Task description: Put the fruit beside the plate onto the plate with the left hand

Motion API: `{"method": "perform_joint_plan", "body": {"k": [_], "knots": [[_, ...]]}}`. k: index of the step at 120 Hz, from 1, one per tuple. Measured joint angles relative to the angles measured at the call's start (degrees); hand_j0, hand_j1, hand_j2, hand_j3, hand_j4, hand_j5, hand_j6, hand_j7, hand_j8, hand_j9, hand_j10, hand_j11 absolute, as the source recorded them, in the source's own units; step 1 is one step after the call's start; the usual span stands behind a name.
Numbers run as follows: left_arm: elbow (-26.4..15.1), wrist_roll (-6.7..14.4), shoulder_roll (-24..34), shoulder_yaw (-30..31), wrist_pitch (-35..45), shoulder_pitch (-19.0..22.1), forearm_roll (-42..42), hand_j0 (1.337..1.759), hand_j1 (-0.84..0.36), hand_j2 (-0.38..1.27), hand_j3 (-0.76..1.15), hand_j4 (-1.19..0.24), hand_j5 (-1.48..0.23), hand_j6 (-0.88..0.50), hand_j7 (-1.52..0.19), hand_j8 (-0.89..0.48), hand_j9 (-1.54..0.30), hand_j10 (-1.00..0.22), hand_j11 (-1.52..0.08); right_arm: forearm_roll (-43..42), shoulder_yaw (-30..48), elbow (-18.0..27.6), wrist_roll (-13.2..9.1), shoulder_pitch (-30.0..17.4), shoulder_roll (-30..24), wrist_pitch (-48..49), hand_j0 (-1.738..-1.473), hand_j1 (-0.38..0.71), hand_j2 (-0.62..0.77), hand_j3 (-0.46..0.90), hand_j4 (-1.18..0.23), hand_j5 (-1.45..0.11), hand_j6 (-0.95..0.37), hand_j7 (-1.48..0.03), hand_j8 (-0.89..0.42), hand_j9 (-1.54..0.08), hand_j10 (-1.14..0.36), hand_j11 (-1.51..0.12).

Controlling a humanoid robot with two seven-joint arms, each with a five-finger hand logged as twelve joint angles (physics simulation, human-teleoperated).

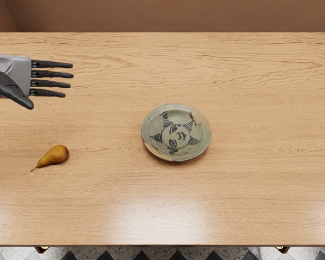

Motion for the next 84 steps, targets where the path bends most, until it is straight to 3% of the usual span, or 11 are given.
{"method": "perform_joint_plan", "body": {"k": [22,30,49,84], "knots": [[-1.0,0.1,-0.1,0.0,0.0,-0.1,0.3,1.658,0.33,0.00,0.00,-0.01,-0.02,-0.01,-0.02,-0.01,-0.02,-0.01,-0.02,-0.1,-0.2,0.0,0.0,0.3,0.0,0.0,-1.658,-0.35,0.00,0.00,0.00,0.00,0.00,0.00,0.00,0.00,0.00,0.00],[-1.3,0.1,-0.4,-0.1,0.0,-2.0,2.1,1.658,0.33,0.00,0.00,-0.01,-0.02,-0.01,-0.02,-0.01,-0.02,-0.01,-0.02,-0.1,-0.3,0.0,0.0,0.3,0.0,0.0,-1.658,-0.35,0.00,0.00,0.00,0.00,0.00,0.00,0.00,0.00,0.00,0.00],[-5.0,0.4,-0.1,-0.4,0.0,-6.8,12.3,1.658,0.32,0.00,0.00,-0.02,-0.03,-0.02,-0.03,-0.02,-0.03,-0.02,-0.03,-0.2,-0.4,0.0,0.0,0.3,0.0,0.0,-1.658,-0.35,0.00,0.00,0.00,0.00,0.00,0.00,0.00,0.00,0.00,0.00],[-10.9,2.5,-0.9,-0.6,0.0,-9.6,29.3,1.658,0.30,0.01,0.00,-0.04,-0.05,-0.04,-0.05,-0.04,-0.05,-0.04,-0.05,-0.2,-0.4,0.0,0.0,0.4,0.0,0.0,-1.658,-0.35,0.00,0.00,0.00,0.00,0.00,0.00,0.00,0.00,0.00,0.00]]}}
